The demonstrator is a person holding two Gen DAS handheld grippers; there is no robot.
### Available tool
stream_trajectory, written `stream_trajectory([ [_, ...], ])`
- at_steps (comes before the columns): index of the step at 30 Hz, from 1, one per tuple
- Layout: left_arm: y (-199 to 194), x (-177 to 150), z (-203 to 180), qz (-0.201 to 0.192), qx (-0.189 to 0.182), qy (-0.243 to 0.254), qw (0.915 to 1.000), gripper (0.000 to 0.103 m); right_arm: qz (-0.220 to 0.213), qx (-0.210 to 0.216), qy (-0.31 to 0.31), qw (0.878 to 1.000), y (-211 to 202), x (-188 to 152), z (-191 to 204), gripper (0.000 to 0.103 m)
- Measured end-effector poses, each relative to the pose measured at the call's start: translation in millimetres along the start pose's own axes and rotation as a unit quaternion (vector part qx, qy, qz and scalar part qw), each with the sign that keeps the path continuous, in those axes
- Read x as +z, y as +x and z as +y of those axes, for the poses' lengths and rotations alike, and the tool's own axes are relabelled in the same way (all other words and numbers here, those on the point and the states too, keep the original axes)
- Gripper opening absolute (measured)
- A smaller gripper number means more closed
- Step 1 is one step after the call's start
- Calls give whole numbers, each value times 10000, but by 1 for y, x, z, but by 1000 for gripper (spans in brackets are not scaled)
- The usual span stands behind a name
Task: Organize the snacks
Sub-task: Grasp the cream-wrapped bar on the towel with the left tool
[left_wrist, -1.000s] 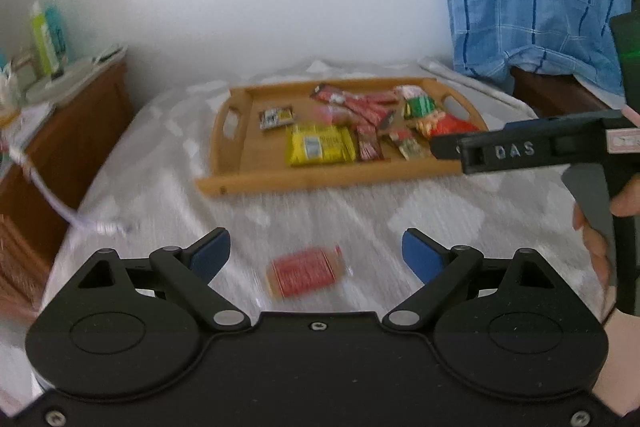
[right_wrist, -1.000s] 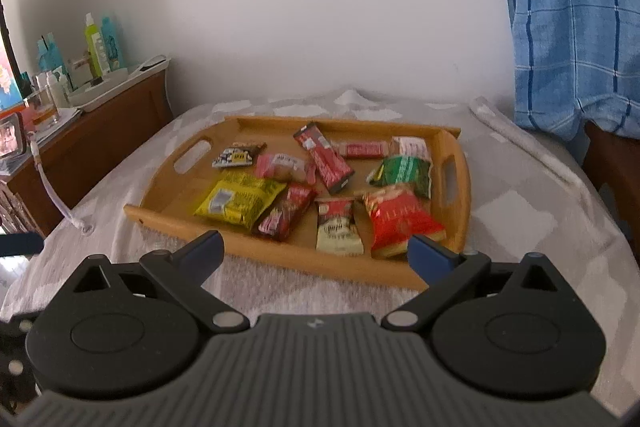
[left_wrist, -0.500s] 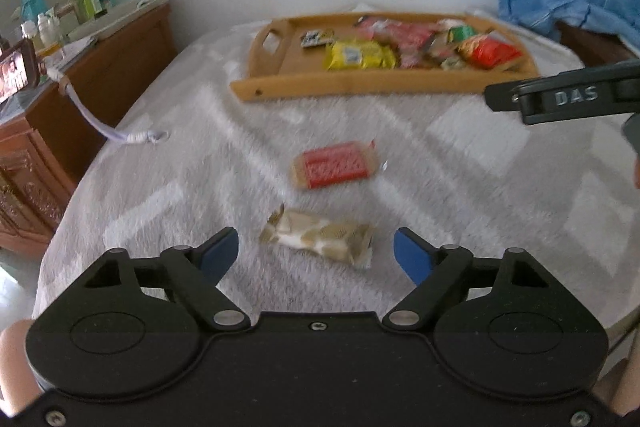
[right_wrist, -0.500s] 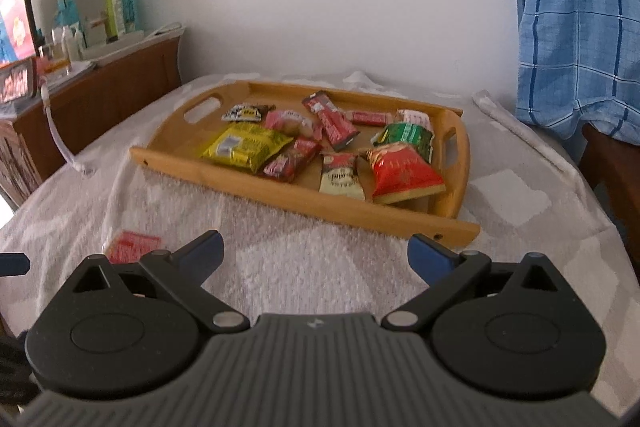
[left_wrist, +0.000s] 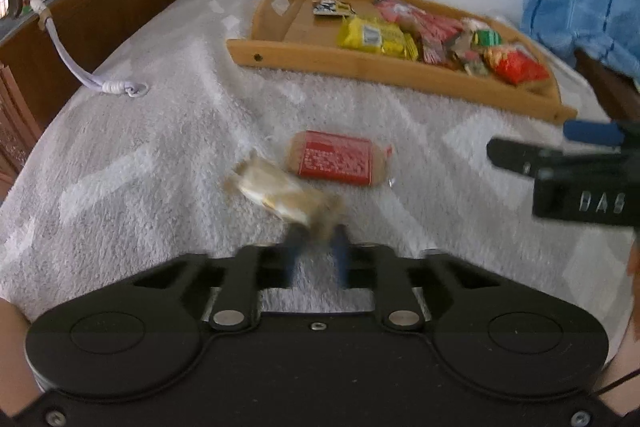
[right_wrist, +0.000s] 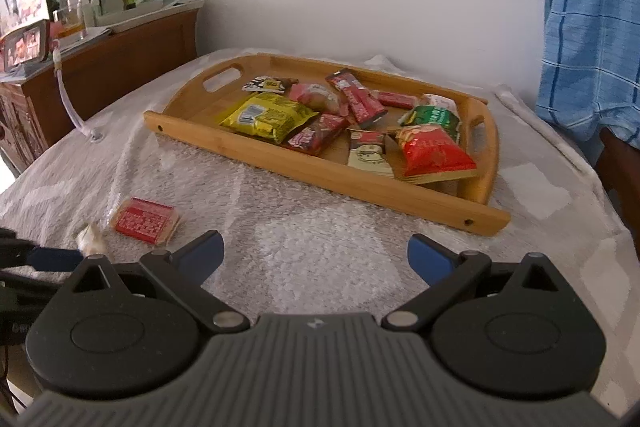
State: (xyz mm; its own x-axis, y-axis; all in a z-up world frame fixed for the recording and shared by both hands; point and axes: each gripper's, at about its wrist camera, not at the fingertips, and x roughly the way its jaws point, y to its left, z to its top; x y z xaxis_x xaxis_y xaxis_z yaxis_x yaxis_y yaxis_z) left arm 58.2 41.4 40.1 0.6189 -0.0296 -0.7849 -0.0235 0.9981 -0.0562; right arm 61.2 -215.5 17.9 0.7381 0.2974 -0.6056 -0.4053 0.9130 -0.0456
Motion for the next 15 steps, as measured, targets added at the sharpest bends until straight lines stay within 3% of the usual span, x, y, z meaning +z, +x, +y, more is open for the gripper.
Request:
stream_trajectory([
  [5, -1, 6, 16, -87, -90, -211, 9997, 8, -4, 100, -333, 9994, 4, 1, 13, 103],
  [10, -5, 11, 38, -129, -148, -677, 9975, 14, -44, 312, -940, 9951, 9, 0, 37, 103],
  [12, -2, 14, 47, -107, -131, -853, 9962, 28, -78, 459, -1271, 9908, 11, -1, 50, 103],
  [15, 1, 19, 57, -86, -141, -1090, 9939, 35, -140, 591, -1679, 9839, 14, -1, 69, 103],
])
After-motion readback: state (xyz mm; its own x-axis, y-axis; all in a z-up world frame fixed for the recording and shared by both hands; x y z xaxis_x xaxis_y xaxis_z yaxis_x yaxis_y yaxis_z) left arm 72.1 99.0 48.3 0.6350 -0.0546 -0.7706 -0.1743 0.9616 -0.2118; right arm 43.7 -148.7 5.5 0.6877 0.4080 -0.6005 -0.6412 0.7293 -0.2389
